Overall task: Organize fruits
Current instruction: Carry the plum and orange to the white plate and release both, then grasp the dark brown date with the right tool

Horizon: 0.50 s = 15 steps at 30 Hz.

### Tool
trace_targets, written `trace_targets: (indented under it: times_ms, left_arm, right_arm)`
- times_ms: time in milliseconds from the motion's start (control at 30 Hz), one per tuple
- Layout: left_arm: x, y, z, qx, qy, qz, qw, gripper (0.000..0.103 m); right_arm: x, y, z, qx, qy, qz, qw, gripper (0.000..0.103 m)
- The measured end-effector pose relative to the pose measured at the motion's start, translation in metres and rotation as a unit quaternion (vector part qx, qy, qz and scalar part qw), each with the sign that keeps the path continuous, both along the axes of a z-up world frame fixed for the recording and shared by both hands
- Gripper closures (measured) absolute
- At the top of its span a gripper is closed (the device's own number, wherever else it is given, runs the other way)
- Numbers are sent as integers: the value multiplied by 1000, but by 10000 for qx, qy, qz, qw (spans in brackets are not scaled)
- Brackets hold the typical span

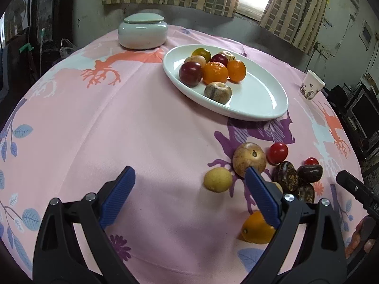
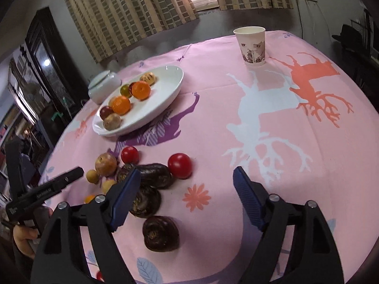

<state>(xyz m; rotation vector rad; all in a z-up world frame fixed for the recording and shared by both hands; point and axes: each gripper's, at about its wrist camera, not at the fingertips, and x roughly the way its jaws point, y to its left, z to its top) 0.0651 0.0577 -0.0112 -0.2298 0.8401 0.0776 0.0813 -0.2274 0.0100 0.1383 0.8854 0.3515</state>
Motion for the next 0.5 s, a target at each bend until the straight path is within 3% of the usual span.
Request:
trace_targets:
  times_ms: [100,267,500]
  left_arm:
    - [3,1,3,105,-17,-180,9998,8]
    - [3,7,3,26,-16,-137,9999,8]
    - [5,7,-1,-121,107,-195,9997,8]
  right_arm:
    - [-10,12,8,-195,-159,319,9992,22]
    - [-17,30,-2,-758,90,751,9942,22]
    - [-19,36,-20,-1177,268,831,9892,22]
